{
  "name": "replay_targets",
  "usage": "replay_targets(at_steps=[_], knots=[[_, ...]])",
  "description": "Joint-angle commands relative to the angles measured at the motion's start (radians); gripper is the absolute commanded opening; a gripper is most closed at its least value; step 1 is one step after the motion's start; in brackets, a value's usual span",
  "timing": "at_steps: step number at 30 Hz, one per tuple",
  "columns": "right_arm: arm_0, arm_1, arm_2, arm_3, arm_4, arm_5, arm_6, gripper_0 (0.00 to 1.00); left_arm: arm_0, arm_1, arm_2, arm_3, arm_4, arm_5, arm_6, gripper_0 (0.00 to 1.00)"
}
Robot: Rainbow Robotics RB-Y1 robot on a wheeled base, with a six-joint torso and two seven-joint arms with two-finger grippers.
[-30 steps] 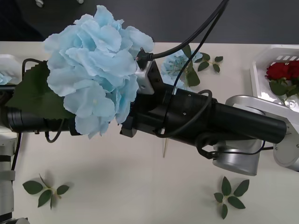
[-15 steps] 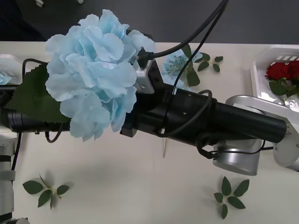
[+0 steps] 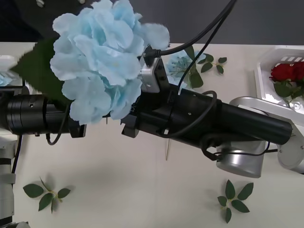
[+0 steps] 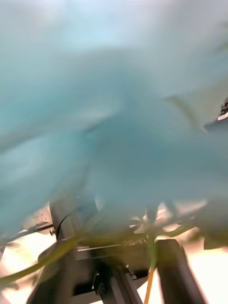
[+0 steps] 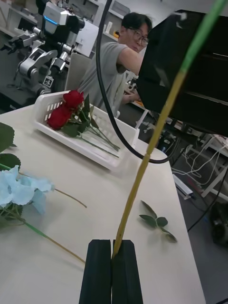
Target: Put the red flowers into the right box and the blue flowers into the left box
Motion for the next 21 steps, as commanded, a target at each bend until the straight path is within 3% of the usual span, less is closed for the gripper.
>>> replay_targets(at_steps=[1,9,15,21], knots=[[0.000,-0.003,0.000,-0.002,-0.009,-0.054,-0.018,0.90,0.026,0.023,0.022,-0.015,0.036,-0.005,-0.038,0.00],[0.095,-0.069,-0.045,-0.010,-0.028,-0.113,-0.031,0.90,0.082,0.094,0.057,-0.018,0.131,-0.008,-0.038,0.00],[0.282,-0.179,-0.172,-0.052,-0.147,-0.105,-0.057,0.90,0.169,0.147,0.131,-0.040,0.188,-0.029,-0.038,0.00],[0.455,-0.241,-0.428,-0.158,-0.313,0.123,-0.092,0.90,0.287,0.186,0.232,-0.087,0.223,-0.089,-0.038,0.00]])
